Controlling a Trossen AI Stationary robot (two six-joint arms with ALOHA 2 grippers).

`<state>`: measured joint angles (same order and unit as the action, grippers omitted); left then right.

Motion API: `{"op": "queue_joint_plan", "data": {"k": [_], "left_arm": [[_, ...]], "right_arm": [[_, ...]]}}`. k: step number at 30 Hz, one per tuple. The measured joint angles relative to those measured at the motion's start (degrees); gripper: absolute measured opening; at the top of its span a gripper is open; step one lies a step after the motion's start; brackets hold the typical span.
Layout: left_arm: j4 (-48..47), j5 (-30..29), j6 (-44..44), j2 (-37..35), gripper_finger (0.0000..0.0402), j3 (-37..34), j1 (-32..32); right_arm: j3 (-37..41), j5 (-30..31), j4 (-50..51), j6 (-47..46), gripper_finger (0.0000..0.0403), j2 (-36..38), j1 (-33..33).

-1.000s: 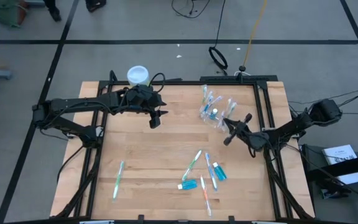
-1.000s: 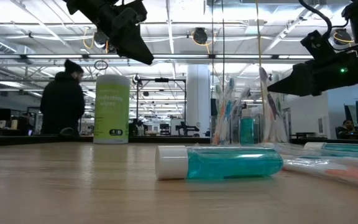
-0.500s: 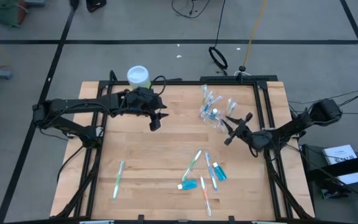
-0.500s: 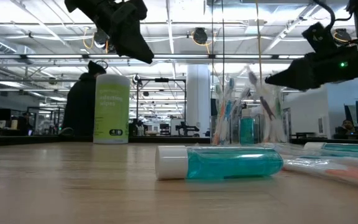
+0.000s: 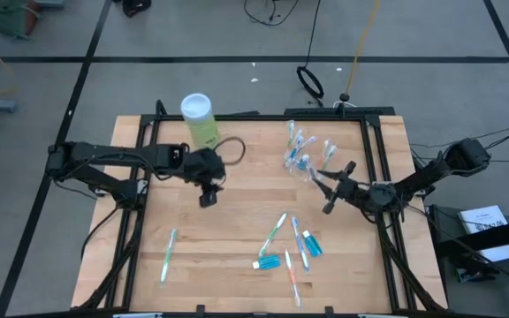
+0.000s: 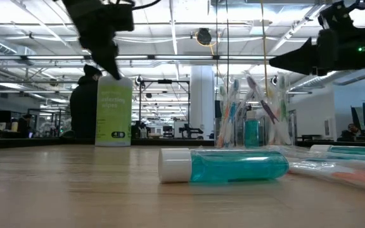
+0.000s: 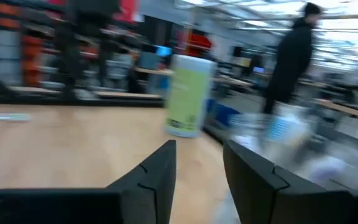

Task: Pick & Place toothbrushing station
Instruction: Put the green toothbrush into the transparent organizer

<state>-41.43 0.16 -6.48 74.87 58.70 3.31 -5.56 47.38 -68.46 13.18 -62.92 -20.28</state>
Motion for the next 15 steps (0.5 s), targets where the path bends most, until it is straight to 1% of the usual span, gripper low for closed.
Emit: {"op": "queue_joint_plan", "data": {"k": [2, 5, 10, 13, 15], "left_arm": [[-4.9, -0.1, -2.8, 0.0, 0.0177, 0.0, -2.1], [-11.5, 0.0, -11.3, 0.0, 0.0177, 0.0, -5.2], [-20.7, 0.0, -28.8, 0.0, 0.0177, 0.0, -12.1], [-23.3, -0.1, -39.6, 0.0, 0.0177, 0.0, -16.8], [-23.4, -0.2, -43.5, 0.0, 0.0177, -0.6, -19.8]], "right_arm": [[0.0, -4.0, 0.2, -0.1, 0.0120, 0.0, 0.2], [0.0, -7.2, 0.2, 0.0, 0.0119, 0.0, 0.7], [0.0, -7.0, 0.2, -0.1, 0.0118, 0.0, 1.8], [0.0, -7.0, 0.2, -0.1, 0.0118, 0.0, 2.5], [0.0, -7.0, 0.2, 0.2, 0.0117, 0.0, 2.9]]}}
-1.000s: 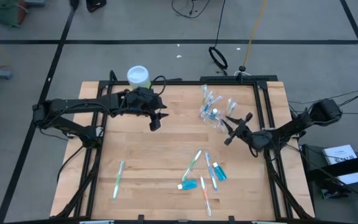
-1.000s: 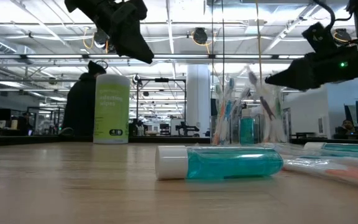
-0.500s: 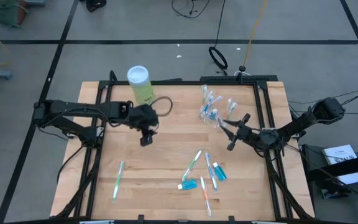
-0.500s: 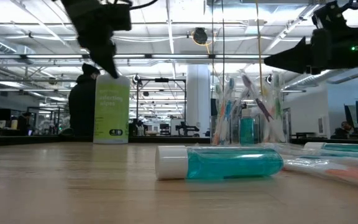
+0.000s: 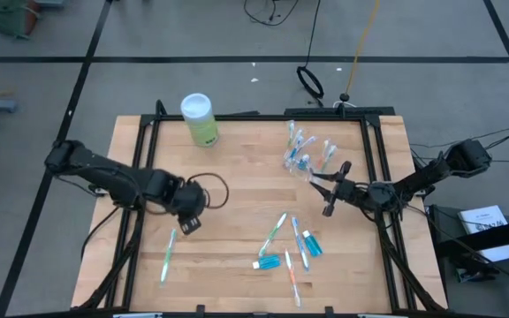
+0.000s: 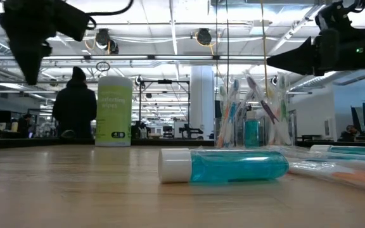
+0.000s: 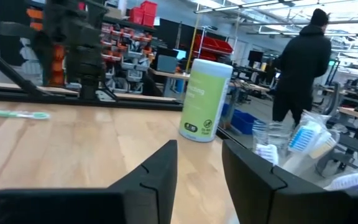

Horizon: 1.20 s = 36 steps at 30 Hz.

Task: Pick & Place toothbrushing station
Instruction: Put the green toothbrush into the transparent organizer

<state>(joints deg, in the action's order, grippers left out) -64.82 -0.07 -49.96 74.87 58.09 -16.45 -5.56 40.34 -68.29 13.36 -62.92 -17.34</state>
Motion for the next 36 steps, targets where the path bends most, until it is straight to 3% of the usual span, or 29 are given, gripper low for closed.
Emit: {"op": "queue_joint_plan", "data": {"k": [1, 5, 7, 12, 17, 23, 31, 36], "left_arm": [[0.4, 1.3, -1.8, 0.0, 0.0177, -0.8, -1.1], [2.0, 17.1, -8.4, 0.0, 0.0177, -5.6, -3.1], [1.9, 22.1, -10.9, 0.0, 0.0177, -8.3, -3.3], [3.6, 28.7, -14.6, 0.0, 0.0177, -15.8, -1.7], [13.9, 34.5, -21.7, 0.0, 0.0177, -22.3, -0.9], [17.5, 32.1, -29.4, 0.0, 0.0177, -25.3, -1.0], [18.6, 18.9, -27.3, 0.5, 0.0177, -25.8, -0.9], [19.0, 17.1, -23.9, 2.7, 0.0177, -25.6, -0.3]], "right_arm": [[0.0, 0.0, 0.0, 0.5, 0.0117, 0.0, 0.2], [0.0, 0.0, 0.0, 1.0, 0.0116, 0.0, 1.0], [0.0, 0.0, 0.0, 0.9, 0.0116, 0.0, 1.2], [0.0, 0.0, 0.0, 0.9, 0.0116, 0.0, 1.2], [0.0, 0.0, 0.1, 0.8, 0.0116, 0.0, 1.2], [0.0, 0.0, 1.9, -2.0, 0.0116, 0.0, 1.2], [0.0, 0.0, 3.4, -2.2, 0.0116, 0.0, 1.2], [0.0, 0.0, 3.4, -1.9, 0.0116, 0.0, 1.2]]}}
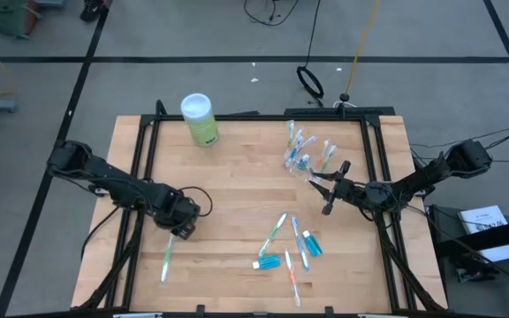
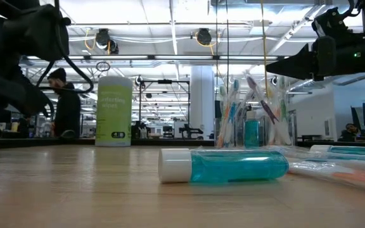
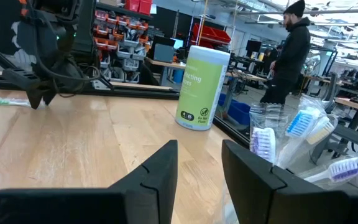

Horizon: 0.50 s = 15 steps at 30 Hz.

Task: Pick & Place toothbrushing station
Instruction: Put the green toothbrush into the transparent organizer

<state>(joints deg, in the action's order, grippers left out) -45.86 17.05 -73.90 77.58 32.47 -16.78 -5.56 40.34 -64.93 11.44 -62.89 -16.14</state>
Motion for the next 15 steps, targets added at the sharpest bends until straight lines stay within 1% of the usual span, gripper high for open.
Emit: {"op": "queue_joint_plan", "data": {"k": [5, 10, 12, 15], "left_arm": [[0.8, 5.7, 0.9, 1.9, 0.0177, 0.0, 1.9], [0.4, 8.3, 5.8, 1.8, 0.0177, 0.8, 4.7], [-0.2, 8.8, 5.5, 1.3, 0.0177, 1.4, 5.5], [-0.9, 10.0, 2.1, 1.4, 0.0177, 1.5, 5.5]], "right_arm": [[0.0, 0.0, 0.0, -0.2, 0.0116, 0.0, 0.0], [0.0, 0.0, 0.0, -0.1, 0.0116, 0.0, 0.0], [0.0, 0.0, 0.0, -0.1, 0.0116, 0.0, 0.0], [0.0, 0.0, 0.0, -0.1, 0.0116, 0.0, 0.0]]}}
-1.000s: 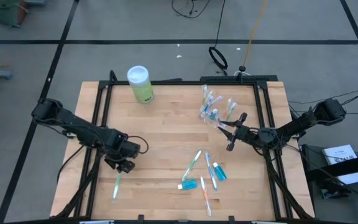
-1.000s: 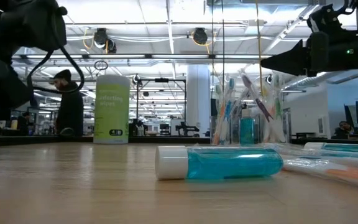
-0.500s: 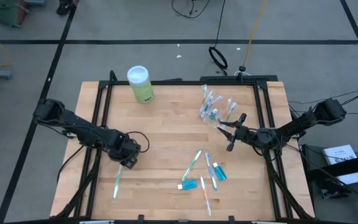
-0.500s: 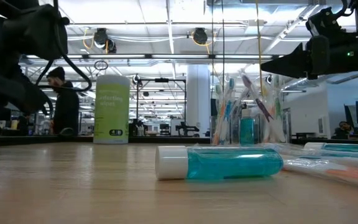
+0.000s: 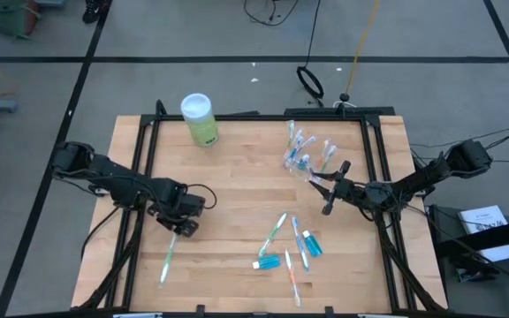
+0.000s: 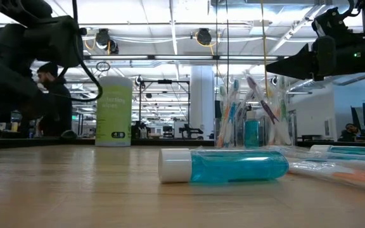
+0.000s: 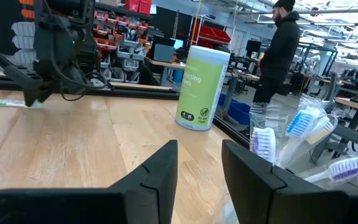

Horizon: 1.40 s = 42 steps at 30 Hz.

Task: Pick & Place toothbrushing station
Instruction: Put the green toothbrush into the transparent organizer

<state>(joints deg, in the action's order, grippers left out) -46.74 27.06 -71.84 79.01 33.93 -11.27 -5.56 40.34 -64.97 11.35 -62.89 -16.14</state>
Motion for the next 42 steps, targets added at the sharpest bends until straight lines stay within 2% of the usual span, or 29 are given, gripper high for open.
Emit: {"op": "queue_joint_plan", "data": {"k": [4, 9, 19, 25, 28, 31, 37, 42], "left_arm": [[0.2, 3.3, -3.8, -0.1, 0.0177, 0.0, -2.2], [1.3, 4.3, -5.9, 0.2, 0.0177, 0.0, -6.2], [9.9, 1.2, -5.7, 0.0, 0.0177, -4.0, -10.5], [13.1, 0.8, 6.1, -0.1, 0.0177, -5.4, -10.8], [13.1, 0.8, 8.4, 0.0, 0.0175, -4.8, -10.2], [13.7, 0.9, 11.5, 0.1, 0.0153, -4.5, -9.9], [14.3, 0.4, 15.1, 0.1, 0.0071, -4.5, -9.4], [15.5, 0.5, 16.5, 0.2, 0.0022, -4.5, -6.5]], "right_arm": [[0.0, 0.0, 0.0, 0.0, 0.0116, 0.0, 0.0], [0.0, 0.0, 0.1, 0.0, 0.0116, 0.0, 0.0], [0.0, 0.0, 0.1, 0.0, 0.0116, 0.0, 0.0], [0.0, 0.0, 0.1, 0.0, 0.0116, 0.0, 0.0], [0.0, 0.0, 0.1, 0.0, 0.0116, 0.0, 0.0], [0.0, 0.0, 0.1, -0.1, 0.0116, 0.0, 0.0], [0.0, 0.0, 0.1, 0.0, 0.0116, 0.0, 0.0], [0.0, 0.0, 0.1, 0.0, 0.0116, 0.0, 0.0]]}}
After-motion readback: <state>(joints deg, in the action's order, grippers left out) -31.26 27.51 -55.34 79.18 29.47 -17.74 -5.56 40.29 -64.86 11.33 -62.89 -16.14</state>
